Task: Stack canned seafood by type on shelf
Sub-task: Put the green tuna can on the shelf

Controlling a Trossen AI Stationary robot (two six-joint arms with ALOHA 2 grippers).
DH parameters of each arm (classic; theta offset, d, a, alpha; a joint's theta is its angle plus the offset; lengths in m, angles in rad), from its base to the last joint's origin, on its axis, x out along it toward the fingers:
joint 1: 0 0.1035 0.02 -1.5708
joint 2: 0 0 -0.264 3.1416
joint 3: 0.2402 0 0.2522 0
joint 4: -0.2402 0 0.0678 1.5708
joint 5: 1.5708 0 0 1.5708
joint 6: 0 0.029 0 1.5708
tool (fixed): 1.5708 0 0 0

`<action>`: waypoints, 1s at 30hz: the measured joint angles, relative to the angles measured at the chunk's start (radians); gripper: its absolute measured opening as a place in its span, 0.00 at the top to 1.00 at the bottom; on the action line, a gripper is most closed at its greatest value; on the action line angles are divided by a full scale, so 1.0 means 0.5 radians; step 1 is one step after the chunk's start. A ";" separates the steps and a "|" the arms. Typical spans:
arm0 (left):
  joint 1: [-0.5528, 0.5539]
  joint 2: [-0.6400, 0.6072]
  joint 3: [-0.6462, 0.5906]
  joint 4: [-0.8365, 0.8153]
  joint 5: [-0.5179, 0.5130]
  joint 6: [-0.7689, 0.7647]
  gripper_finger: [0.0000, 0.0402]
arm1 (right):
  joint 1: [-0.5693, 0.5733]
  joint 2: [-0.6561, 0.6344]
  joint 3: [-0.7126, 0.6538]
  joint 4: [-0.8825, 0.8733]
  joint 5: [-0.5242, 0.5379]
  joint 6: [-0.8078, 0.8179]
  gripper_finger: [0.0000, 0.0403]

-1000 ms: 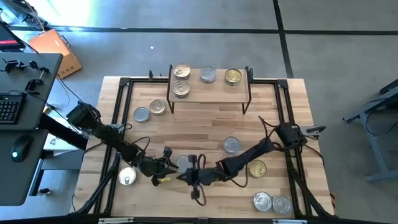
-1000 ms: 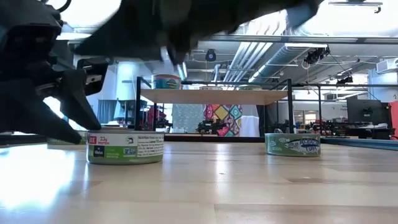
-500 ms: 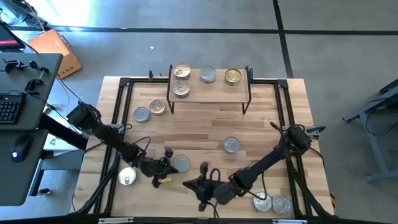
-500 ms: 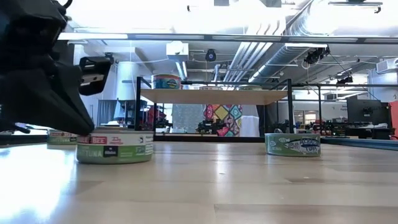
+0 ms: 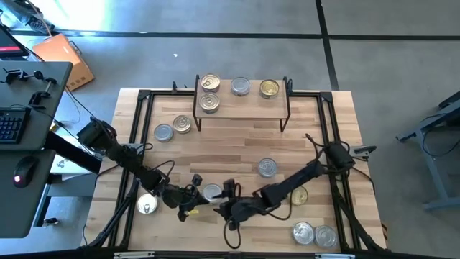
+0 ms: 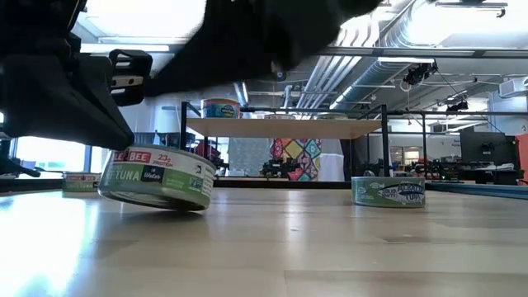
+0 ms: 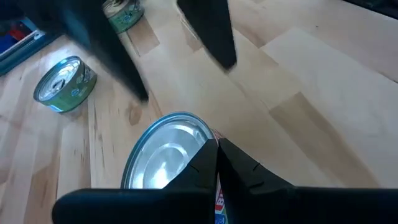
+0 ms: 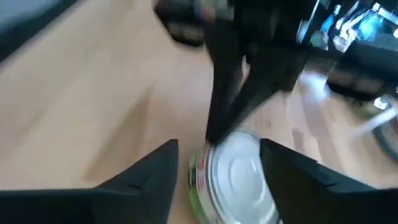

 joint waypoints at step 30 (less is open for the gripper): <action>0.056 -0.004 0.001 0.041 -0.056 -0.285 1.00 | 0.010 0.238 0.000 0.024 0.386 -0.481 0.35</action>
